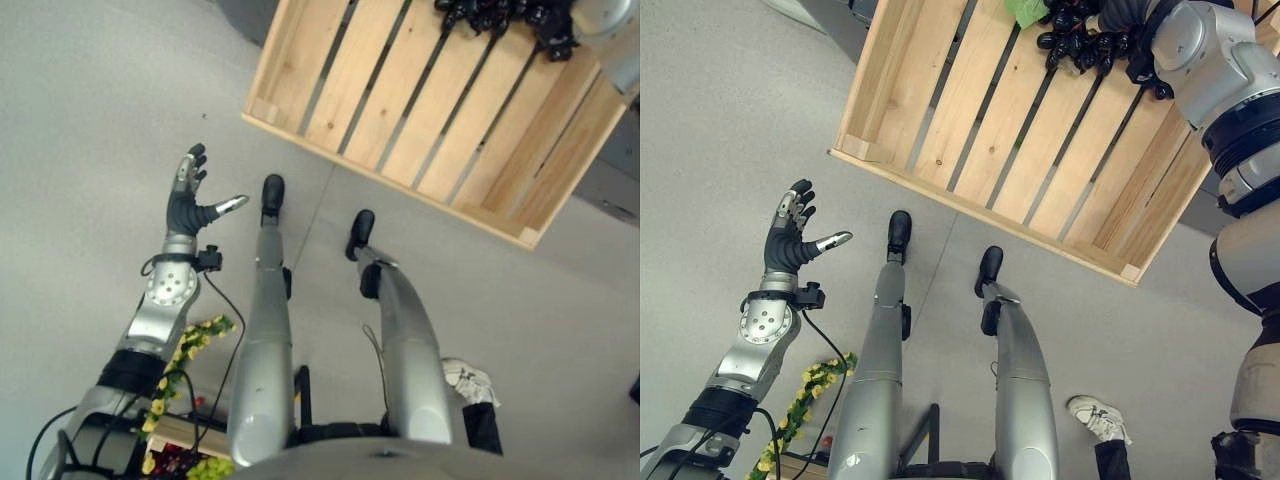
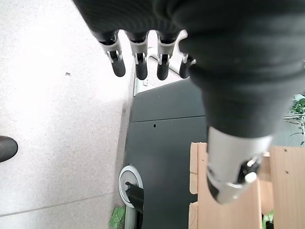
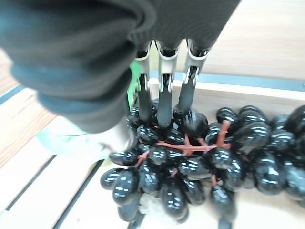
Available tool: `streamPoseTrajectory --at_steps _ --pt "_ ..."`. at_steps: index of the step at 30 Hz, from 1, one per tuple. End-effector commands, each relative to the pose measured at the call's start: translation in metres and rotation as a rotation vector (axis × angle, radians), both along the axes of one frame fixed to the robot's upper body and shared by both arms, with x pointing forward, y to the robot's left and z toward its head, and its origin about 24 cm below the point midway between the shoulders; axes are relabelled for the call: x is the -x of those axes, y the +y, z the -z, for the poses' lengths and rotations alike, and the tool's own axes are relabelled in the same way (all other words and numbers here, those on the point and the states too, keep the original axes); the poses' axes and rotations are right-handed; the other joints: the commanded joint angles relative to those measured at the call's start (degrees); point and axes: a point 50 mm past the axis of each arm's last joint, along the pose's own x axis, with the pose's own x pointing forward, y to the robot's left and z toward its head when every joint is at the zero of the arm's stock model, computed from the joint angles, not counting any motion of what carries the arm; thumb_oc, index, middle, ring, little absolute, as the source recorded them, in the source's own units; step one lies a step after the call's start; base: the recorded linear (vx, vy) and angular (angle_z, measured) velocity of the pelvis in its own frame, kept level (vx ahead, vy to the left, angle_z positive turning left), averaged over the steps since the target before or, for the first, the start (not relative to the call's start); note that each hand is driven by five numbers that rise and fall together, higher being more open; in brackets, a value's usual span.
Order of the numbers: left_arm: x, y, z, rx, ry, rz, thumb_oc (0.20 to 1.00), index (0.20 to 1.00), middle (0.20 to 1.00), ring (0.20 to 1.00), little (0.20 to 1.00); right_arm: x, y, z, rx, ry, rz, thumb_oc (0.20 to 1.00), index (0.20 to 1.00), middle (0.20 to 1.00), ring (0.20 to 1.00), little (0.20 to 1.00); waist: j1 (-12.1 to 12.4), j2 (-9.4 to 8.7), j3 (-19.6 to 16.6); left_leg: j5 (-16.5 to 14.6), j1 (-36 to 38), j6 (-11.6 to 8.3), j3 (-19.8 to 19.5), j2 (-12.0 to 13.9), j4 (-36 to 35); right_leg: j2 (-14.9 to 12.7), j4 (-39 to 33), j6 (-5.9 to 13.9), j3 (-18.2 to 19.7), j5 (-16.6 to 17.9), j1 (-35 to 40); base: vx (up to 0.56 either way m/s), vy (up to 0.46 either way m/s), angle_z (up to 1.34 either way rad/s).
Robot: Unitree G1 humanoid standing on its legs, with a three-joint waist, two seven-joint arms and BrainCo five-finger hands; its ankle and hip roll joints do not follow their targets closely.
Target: Pick up the fruits from the basket on one side to the basket on the other side
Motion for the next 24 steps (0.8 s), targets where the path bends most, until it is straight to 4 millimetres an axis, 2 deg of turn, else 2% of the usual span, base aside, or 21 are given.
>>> streamPoseTrajectory --at_steps 1,13,15,16,17,18,19,20,22,23,24 --pt "0.006 0.013 -0.015 -0.004 -0.067 -0.029 1.000 1.000 1.000 1.000 1.000 0.001 -0.020 0.000 0.007 0.008 0.098 0.200 0.200 0.200 0.200 0.200 1.6 -4.23 -0.4 -10.1 6.2 -1.52 3.9 1.1 3.5 -0.4 -11.5 4.80 3.2 5.7 4.2 0.00 0.000 0.00" --pt "0.007 0.015 -0.016 -0.005 -0.068 -0.041 1.000 1.000 1.000 1.000 1.000 -0.001 -0.004 -0.001 -0.008 0.012 0.027 0.200 0.200 0.200 0.200 0.200 1.5 -4.75 -0.4 -10.0 6.6 -1.34 3.7 1.3 3.0 -0.4 -11.4 4.94 3.3 5.7 4.3 0.00 0.000 0.00" --pt "0.008 0.015 -0.016 -0.006 -0.072 -0.036 1.000 1.000 1.000 1.000 1.000 0.001 0.010 0.003 -0.040 0.035 -0.077 0.200 0.200 0.200 0.200 0.200 1.5 -4.95 -0.4 -10.1 6.7 -1.33 3.7 1.4 3.0 -0.4 -11.1 4.97 3.1 5.6 4.5 0.00 0.000 0.00" --pt "0.008 0.015 -0.016 -0.007 -0.072 -0.036 1.000 1.000 1.000 1.000 1.000 0.001 0.010 0.003 -0.041 0.035 -0.077 0.200 0.200 0.200 0.200 0.200 1.5 -4.96 -0.4 -10.1 6.8 -1.33 3.7 1.4 3.0 -0.4 -11.1 4.97 3.1 5.6 4.5 0.00 0.000 0.00" --pt "0.008 0.015 -0.016 -0.004 -0.074 -0.032 1.000 1.000 1.000 1.000 1.000 0.003 0.021 0.005 -0.058 0.050 -0.150 0.200 0.200 0.200 0.200 0.200 1.5 -5.03 -0.4 -10.1 6.8 -1.33 3.7 1.4 3.0 -0.4 -11.1 5.01 3.1 5.6 4.5 0.00 0.000 0.00" --pt "0.008 0.015 -0.016 -0.005 -0.074 -0.032 1.000 1.000 1.000 1.000 1.000 0.003 0.020 0.005 -0.058 0.050 -0.149 0.200 0.200 0.200 0.200 0.200 1.5 -5.04 -0.4 -10.1 6.8 -1.33 3.7 1.4 3.0 -0.4 -11.1 5.01 3.1 5.6 4.6 0.00 0.000 0.00" --pt "0.009 0.014 -0.018 -0.004 -0.082 -0.017 1.000 1.000 1.000 1.000 1.000 0.009 0.038 0.011 -0.161 0.093 -0.314 0.200 0.200 0.200 0.200 0.200 1.5 -5.21 -0.4 -10.0 7.0 -1.37 3.6 1.5 3.0 -0.5 -11.2 5.09 3.0 5.6 4.9 0.00 0.000 0.00" --pt "0.009 0.014 -0.020 -0.006 -0.088 -0.011 1.000 1.000 1.000 1.000 1.000 0.015 0.047 0.012 -0.229 0.112 -0.420 0.200 0.200 0.200 0.200 0.200 1.6 -5.37 -0.4 -10.0 7.2 -1.43 3.6 1.5 2.9 -0.4 -11.3 5.12 2.9 5.6 5.2 0.00 0.000 0.00" --pt "0.010 0.014 -0.021 -0.013 -0.094 0.006 1.000 1.000 1.000 1.000 1.000 0.026 0.057 0.018 -0.284 0.170 -0.563 0.200 0.200 0.200 0.200 0.200 1.8 -5.54 -0.4 -9.9 7.3 -1.55 3.5 1.5 3.0 -0.6 -11.2 5.18 2.7 5.6 5.5 0.00 -0.018 -0.01" --pt "0.011 0.014 -0.024 -0.038 -0.101 0.020 1.000 1.000 1.000 1.000 1.000 0.036 0.065 0.029 -0.343 0.253 -0.683 0.200 0.200 0.200 0.200 0.200 1.9 -5.67 -0.4 -10.0 7.5 -1.64 3.3 1.4 3.2 -0.8 -11.0 5.28 2.4 5.5 5.8 0.01 -0.031 0.02" --pt "0.011 0.014 -0.024 -0.039 -0.101 0.021 1.000 1.000 1.000 1.000 1.000 0.036 0.064 0.030 -0.345 0.253 -0.682 0.200 0.200 0.200 0.200 0.200 1.9 -5.69 -0.4 -10.0 7.5 -1.64 3.3 1.4 3.2 -0.8 -11.0 5.28 2.4 5.5 5.8 0.01 -0.037 0.05"
